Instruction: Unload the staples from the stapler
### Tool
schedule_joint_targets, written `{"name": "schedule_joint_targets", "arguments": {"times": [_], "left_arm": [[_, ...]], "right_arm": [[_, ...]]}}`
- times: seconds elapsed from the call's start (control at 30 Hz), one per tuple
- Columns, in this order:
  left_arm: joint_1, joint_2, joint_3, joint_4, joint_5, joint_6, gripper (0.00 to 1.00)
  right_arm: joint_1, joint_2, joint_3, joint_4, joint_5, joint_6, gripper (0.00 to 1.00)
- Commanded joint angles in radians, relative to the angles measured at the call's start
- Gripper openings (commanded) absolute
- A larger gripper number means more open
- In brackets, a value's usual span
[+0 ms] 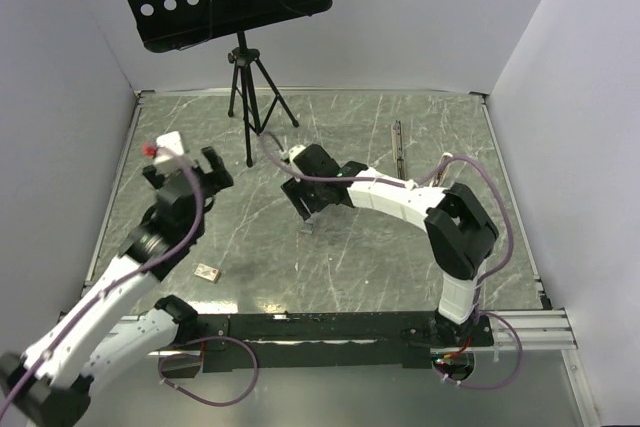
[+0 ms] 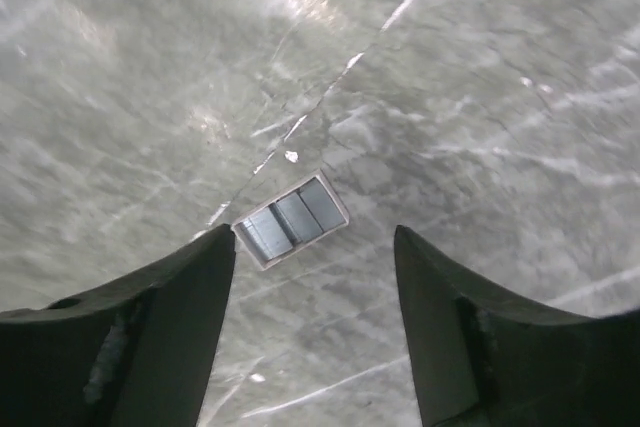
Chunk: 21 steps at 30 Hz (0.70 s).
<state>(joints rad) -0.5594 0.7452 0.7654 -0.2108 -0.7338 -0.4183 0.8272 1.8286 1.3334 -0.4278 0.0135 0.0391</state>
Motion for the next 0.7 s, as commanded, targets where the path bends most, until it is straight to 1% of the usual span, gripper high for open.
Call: {"name": "schedule_joint_targets", "arguments": {"times": [0.0,0.03,0.07,0.1,0.13,0.17,0.2,0.23,0.27,0.3,0.37,0.4,0.43,0.47,0.5,0.53,0.57,0.67], "left_arm": [[0.013,0.176,0.156,-0.258,0.0,-0.273,0.97],[0.019,0.199,0.182,-0.289,0.031,-0.305,0.97],[0.03,0.227,0.189,-0.341,0.065,-0.338,0.97],[0.058,0.236,0.189,-0.357,0.109,-0.382,0.97],[0.076,0.243,0.186,-0.374,0.205,-0.405,0.97],[0.093,0.25,0.183,-0.403,0.239,-0.451,0.97],[0.133,0.25,0.178,-0.424,0.27,-0.48,0.99],[0.15,0.247,0.173,-0.444,0.298,-0.516,0.99],[0.168,0.244,0.169,-0.47,0.301,-0.558,0.99],[0.196,0.244,0.164,-0.542,0.292,-0.671,0.97],[0.223,0.258,0.169,-0.643,0.281,-0.795,0.91],[0.243,0.267,0.173,-0.707,0.286,-0.859,0.86],[0.248,0.276,0.19,-0.749,0.287,-0.888,0.85],[0.248,0.304,0.201,-0.794,0.286,-0.963,0.83],[0.25,0.318,0.219,-0.865,0.29,-0.997,0.82],[0.25,0.333,0.221,-0.898,0.295,-1.029,0.81],[0.25,0.359,0.221,-0.926,0.318,-1.094,0.81],[0.25,0.399,0.187,-0.984,0.375,-1.172,0.79]], "right_arm": [[-0.002,-0.098,-0.003,-0.028,0.059,0.206,0.8],[0.003,-0.127,-0.023,-0.016,0.057,0.217,0.91],[0.007,-0.146,-0.046,0.001,0.059,0.234,0.99],[0.01,-0.164,-0.095,0.03,0.089,0.249,1.0],[0.013,-0.204,-0.121,0.044,0.103,0.266,1.0],[0.013,-0.225,-0.149,0.061,0.105,0.297,1.0],[0.013,-0.244,-0.187,0.079,0.112,0.314,1.0],[0.013,-0.274,-0.195,0.078,0.155,0.333,1.0],[0.013,-0.285,-0.201,0.072,0.167,0.369,1.0],[0.012,-0.295,-0.201,0.067,0.175,0.378,1.0],[0.012,-0.331,-0.211,0.072,0.181,0.395,1.0],[0.013,-0.366,-0.23,0.081,0.18,0.398,1.0],[0.012,-0.383,-0.243,0.105,0.172,0.401,1.0],[0.012,-0.4,-0.253,0.115,0.166,0.406,1.0],[0.012,-0.431,-0.278,0.132,0.158,0.407,1.0],[0.013,-0.443,-0.292,0.159,0.154,0.406,1.0],[0.012,-0.454,-0.312,0.168,0.146,0.409,1.0],[0.012,-0.474,-0.323,0.179,0.141,0.403,1.0]]}}
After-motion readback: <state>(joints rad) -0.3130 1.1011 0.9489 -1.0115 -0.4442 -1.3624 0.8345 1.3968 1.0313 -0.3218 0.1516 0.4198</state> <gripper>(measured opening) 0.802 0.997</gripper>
